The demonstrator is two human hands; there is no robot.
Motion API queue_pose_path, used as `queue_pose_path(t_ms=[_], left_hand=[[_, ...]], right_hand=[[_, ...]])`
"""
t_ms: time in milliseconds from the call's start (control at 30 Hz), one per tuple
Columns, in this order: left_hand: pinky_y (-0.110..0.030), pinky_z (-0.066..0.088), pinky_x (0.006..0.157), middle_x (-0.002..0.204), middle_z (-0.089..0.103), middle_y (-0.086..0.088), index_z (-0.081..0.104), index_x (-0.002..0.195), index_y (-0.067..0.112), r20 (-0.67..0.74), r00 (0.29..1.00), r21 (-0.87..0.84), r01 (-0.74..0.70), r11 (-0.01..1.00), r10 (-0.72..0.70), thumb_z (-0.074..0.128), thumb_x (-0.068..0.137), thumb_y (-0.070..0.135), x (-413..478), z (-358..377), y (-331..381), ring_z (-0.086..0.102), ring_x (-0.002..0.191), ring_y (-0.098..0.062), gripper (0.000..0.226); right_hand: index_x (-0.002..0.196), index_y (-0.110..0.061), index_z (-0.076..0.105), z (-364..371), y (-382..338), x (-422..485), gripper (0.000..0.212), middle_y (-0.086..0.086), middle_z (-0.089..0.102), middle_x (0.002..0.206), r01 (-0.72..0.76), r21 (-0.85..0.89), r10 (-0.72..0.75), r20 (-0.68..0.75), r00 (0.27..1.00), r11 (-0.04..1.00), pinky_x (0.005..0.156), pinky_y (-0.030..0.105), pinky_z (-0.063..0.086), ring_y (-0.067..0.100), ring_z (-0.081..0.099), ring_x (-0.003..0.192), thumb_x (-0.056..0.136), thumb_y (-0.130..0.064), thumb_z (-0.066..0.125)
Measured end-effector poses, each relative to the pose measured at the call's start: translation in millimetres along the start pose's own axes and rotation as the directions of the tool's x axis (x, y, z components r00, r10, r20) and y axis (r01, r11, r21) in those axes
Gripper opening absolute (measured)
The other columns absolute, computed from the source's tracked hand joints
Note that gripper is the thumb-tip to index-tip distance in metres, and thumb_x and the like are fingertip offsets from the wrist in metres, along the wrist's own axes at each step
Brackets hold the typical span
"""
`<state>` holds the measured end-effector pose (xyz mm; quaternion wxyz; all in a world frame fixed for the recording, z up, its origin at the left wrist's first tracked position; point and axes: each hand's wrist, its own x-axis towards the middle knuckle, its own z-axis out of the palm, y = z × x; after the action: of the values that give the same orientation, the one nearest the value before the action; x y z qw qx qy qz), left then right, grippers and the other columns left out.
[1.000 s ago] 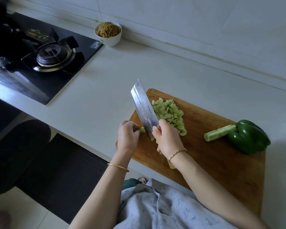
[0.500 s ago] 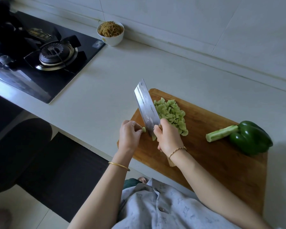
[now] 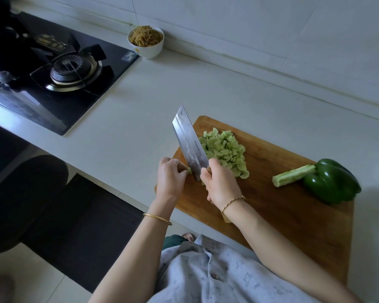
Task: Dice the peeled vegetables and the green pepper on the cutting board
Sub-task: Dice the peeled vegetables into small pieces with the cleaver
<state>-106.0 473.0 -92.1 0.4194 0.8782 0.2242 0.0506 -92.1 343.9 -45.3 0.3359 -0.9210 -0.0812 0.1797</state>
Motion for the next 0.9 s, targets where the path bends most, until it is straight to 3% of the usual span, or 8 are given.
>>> queue_pose_path(t_ms=[100,300,467,600,700,800,900], left_hand=[[-0.007,0.035,0.065,0.093,0.052,-0.006,0.069,0.073,0.007,0.007,1.000,0.011,0.004,1.000,-0.004,0.070,0.081,0.004,0,1,0,0.042,0.077,-0.003,0.009],[-0.006,0.037,0.063,0.095,0.051,-0.004,0.068,0.072,0.008,0.013,1.000,0.008,-0.005,1.000,0.004,0.069,0.082,0.003,-1,4,2,0.045,0.075,-0.001,0.010],[-0.002,0.036,0.063,0.095,0.051,-0.004,0.063,0.074,0.004,0.033,0.999,0.034,-0.021,0.999,0.020,0.069,0.082,0.003,2,13,8,0.044,0.071,-0.001,0.010],[-0.010,0.039,0.068,0.096,0.053,-0.003,0.063,0.081,0.008,0.031,0.999,0.023,0.004,1.000,-0.005,0.064,0.082,0.000,6,7,7,0.053,0.084,-0.015,0.007],[-0.019,0.044,0.077,0.103,0.057,-0.004,0.063,0.097,0.008,-0.013,1.000,-0.003,0.016,1.000,-0.016,0.059,0.085,0.002,11,0,7,0.058,0.091,-0.017,0.014],[-0.009,0.041,0.067,0.102,0.063,-0.005,0.060,0.101,0.014,-0.088,0.996,-0.110,0.024,0.994,-0.034,0.060,0.088,0.010,18,-9,21,0.061,0.088,-0.014,0.013],[-0.005,0.042,0.066,0.104,0.060,-0.001,0.058,0.104,0.016,-0.231,0.972,-0.249,-0.028,0.968,-0.032,0.057,0.090,0.009,18,-14,45,0.059,0.083,-0.006,0.016]], right_hand=[[0.087,-0.009,0.044,3,0,3,0.023,0.012,0.058,0.076,-0.031,0.022,0.030,0.033,0.999,0.999,0.059,0.046,0.057,0.029,0.060,0.059,0.101,-0.026,0.040],[0.088,-0.007,0.045,-4,6,4,0.024,0.005,0.052,0.067,-0.083,0.162,0.080,0.024,0.997,0.983,0.038,0.022,0.044,0.015,0.051,0.042,0.101,-0.026,0.040],[0.091,-0.012,0.046,-29,14,5,0.018,0.005,0.056,0.066,-0.090,0.234,0.099,-0.027,0.995,0.968,0.038,0.022,0.047,0.007,0.049,0.036,0.101,-0.026,0.040],[0.119,-0.012,0.044,-46,20,2,0.025,0.006,0.058,0.068,-0.100,0.326,0.125,-0.058,0.990,0.940,0.037,0.020,0.042,0.008,0.050,0.039,0.099,-0.028,0.045],[0.112,-0.011,0.043,-55,20,-5,0.024,0.007,0.061,0.070,-0.060,0.348,0.104,-0.110,0.988,0.936,0.038,0.025,0.045,0.012,0.052,0.041,0.096,-0.026,0.052],[0.109,-0.011,0.045,-63,20,-12,0.026,0.003,0.062,0.078,0.024,0.175,0.013,-0.205,0.979,0.984,0.055,0.036,0.052,0.021,0.060,0.060,0.089,-0.022,0.058],[0.110,-0.010,0.045,-64,25,-17,0.035,0.004,0.064,0.090,0.051,-0.097,-0.077,-0.277,0.958,0.994,0.063,0.035,0.047,0.028,0.062,0.078,0.083,-0.021,0.064]])
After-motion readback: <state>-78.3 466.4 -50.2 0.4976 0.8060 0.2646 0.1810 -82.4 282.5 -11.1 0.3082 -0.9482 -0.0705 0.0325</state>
